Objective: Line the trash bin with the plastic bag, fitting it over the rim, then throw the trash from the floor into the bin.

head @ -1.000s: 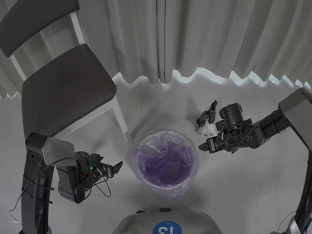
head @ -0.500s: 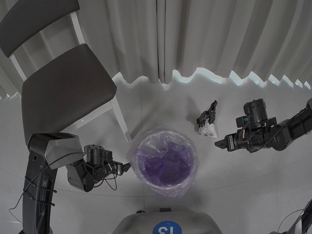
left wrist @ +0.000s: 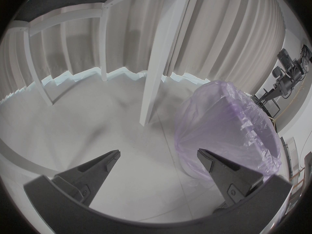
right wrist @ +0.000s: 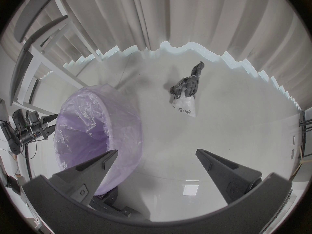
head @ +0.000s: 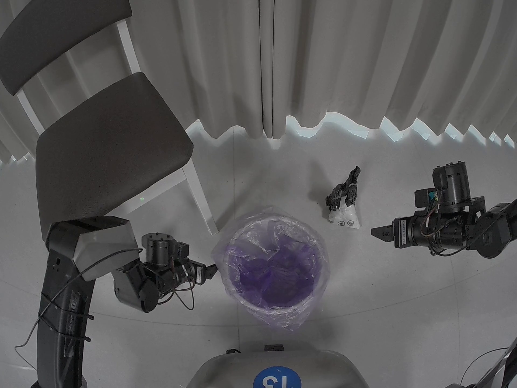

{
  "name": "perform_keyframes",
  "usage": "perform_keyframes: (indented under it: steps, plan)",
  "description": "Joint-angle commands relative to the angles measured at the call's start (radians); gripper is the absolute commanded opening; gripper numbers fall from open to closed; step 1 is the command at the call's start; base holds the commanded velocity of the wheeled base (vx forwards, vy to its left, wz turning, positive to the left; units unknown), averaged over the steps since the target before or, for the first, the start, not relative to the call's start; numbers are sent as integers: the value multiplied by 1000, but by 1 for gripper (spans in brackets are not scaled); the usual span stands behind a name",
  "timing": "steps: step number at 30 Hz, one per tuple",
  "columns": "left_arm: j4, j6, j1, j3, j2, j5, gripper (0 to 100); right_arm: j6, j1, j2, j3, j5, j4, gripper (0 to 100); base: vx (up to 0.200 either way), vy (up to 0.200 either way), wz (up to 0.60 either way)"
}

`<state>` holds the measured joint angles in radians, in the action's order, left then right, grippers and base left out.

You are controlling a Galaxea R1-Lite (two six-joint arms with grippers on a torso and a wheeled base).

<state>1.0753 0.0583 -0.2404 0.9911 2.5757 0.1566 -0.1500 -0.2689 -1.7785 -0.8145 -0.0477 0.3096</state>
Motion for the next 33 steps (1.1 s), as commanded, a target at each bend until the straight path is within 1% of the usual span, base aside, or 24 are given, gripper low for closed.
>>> perform_keyframes:
  steps: [1, 2, 3, 4, 5, 6, 9, 11, 12, 17, 19, 22, 26, 28, 30, 31, 32, 33]
  plan:
    - [342, -51, 64, -462, -216, -2, 100, -72, 7, 16, 80, 5, 138, 100, 0, 0, 0]
    - [356, -51, 64, -473, -220, -2, 100, -77, 7, 18, 83, 5, 144, 100, 0, 0, 0]
    - [495, -52, 64, -598, -258, -3, 100, -100, 7, 25, 106, 0, 167, 100, 0, 0, 0]
    - [495, -44, 64, -635, -279, -3, 100, -106, 5, 34, 117, 0, 174, 100, 0, 0, 0]
    - [495, -46, 56, -720, -365, 0, 100, -122, 5, 67, 156, -1, 181, 100, 0, 0, 0]
    - [492, -54, 53, -761, -434, 4, 100, -126, 5, 90, 179, 0, 183, 100, 0, 0, 0]
    - [495, -61, 46, -822, -598, 23, 100, -137, 10, 168, 230, 2, 181, 100, 0, 0, 0]
    - [495, -64, 39, -822, -634, 24, 100, -137, 14, 191, 241, 0, 181, 100, 0, 0, 0]
    - [492, -63, 21, -824, -724, 24, 100, -135, 28, 257, 264, 3, 172, 100, 0, 0, 0]
    - [483, -63, -28, -827, -858, 26, 100, -126, 34, 383, 278, 3, 151, 100, 0, 0, 0]
    - [486, -63, -33, -821, -881, 24, 100, -123, 33, 404, 276, 3, 143, 100, 0, 0, 0]
    - [495, -57, -36, -815, -1002, 17, 100, -91, 23, 476, 279, 2, 132, 100, 0, 0, 0]
    - [476, -55, -19, -781, -1146, 14, 100, -72, 19, 530, 273, 0, 144, 100, 0, 0, 0]
    - [460, -57, 7, -769, -1198, 11, 100, -65, 19, 556, 264, 8, 144, 100, 0, 0, 0]
    - [436, -61, 52, -804, -1270, 11, 100, -45, 16, 567, 253, 9, 146, 100, 0, 0, 0]
    - [414, -69, 73, -836, -1318, 23, 100, -26, 16, 568, 250, 2, 146, 100, 0, 0, 0]
    - [408, -72, 78, -844, -1330, 24, 100, -22, 16, 570, 250, 2, 146, 100, 0, 0, 0]
    - [380, -97, 95, -862, -1375, 26, 100, -10, 19, 576, 251, 2, 148, 100, 0, 0, 0]
